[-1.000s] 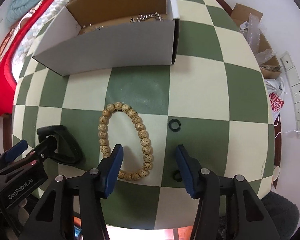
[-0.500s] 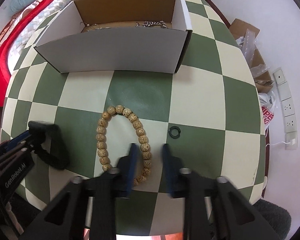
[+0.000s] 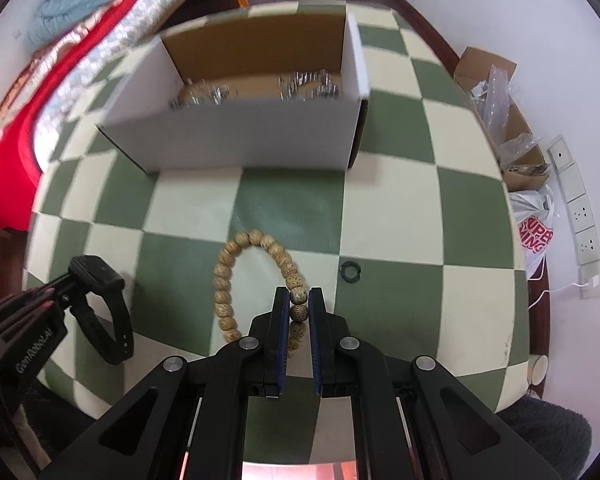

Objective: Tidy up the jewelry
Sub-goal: 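Carry the watch band and bead bracelet into the white box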

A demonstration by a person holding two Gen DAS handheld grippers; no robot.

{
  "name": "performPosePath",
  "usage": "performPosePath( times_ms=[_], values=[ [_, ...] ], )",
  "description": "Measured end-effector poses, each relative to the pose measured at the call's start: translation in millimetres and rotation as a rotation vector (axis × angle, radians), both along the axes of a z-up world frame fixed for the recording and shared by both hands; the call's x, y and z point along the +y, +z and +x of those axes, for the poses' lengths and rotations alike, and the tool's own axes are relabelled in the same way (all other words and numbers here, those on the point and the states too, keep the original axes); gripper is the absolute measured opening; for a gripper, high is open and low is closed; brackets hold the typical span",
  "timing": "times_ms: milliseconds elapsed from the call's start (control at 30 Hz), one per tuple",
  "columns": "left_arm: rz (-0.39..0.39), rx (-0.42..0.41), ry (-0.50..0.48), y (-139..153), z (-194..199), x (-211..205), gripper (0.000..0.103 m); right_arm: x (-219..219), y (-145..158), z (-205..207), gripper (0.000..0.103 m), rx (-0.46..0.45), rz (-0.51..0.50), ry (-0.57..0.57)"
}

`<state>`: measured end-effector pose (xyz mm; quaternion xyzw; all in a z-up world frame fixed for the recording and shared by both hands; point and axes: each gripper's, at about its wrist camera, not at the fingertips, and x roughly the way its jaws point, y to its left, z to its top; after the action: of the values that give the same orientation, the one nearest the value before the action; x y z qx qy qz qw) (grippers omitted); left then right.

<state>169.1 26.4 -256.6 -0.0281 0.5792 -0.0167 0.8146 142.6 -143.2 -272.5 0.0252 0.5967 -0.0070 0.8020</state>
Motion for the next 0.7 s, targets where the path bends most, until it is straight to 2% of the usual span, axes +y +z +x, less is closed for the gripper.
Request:
performPosePath(
  times_ms=[467,700],
  values=[
    [-0.07,-0.152,-0.069,100,29,-13,0.002,-19,117,14,0.01,-0.203,0.084,-0.001],
    [-0.158,-0.146,-0.098,118,78,-23,0.002,-32,161,48,0.01,-0.272,0.105,0.013]
  ],
)
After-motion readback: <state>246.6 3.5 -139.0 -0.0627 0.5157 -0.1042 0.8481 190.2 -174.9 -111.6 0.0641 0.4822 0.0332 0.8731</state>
